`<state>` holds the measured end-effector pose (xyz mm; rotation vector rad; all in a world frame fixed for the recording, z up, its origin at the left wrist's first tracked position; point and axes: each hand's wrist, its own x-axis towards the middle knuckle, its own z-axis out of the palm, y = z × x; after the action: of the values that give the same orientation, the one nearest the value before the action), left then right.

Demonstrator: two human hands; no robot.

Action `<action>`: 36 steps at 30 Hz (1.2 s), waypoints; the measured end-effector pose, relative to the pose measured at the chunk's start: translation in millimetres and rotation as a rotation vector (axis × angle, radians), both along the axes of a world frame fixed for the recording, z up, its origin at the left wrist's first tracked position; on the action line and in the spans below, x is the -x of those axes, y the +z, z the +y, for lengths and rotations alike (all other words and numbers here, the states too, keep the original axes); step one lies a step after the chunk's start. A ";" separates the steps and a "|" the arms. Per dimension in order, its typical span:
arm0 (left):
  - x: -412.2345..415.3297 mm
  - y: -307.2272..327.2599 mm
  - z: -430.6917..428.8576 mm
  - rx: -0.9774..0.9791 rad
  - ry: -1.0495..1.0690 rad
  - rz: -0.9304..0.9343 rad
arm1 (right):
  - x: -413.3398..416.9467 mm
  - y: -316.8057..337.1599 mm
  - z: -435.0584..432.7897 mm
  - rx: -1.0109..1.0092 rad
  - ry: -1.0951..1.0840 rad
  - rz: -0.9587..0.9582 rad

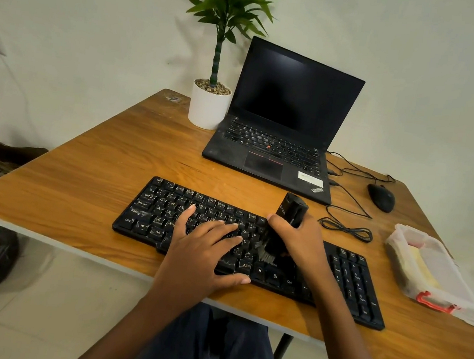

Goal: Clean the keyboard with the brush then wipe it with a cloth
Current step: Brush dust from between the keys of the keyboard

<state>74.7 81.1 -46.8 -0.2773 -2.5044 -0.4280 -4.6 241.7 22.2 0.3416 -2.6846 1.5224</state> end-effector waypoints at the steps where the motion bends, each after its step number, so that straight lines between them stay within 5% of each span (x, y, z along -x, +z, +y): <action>1: 0.1 0.1 0.0 -0.001 0.000 0.000 | 2.9 1.3 -1.6 -0.029 -0.025 0.036; 6: -0.3 0.1 -0.1 -0.005 0.004 -0.012 | -1.1 -7.1 -11.9 0.011 -0.107 0.163; 23: -0.5 1.0 0.1 -0.011 -0.003 -0.026 | 1.4 -0.2 2.6 0.049 -0.021 -0.026; 30: -0.7 1.0 -0.2 -0.014 -0.006 -0.011 | -4.3 -2.7 -3.0 0.021 -0.076 0.084; 36: -1.1 1.3 -0.1 -0.014 -0.008 -0.011 | -16.9 5.8 9.1 0.087 0.032 -0.065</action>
<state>75.9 81.0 -45.5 -0.2798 -2.5107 -0.4515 12.3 250.8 28.1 0.3386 -2.6629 1.6810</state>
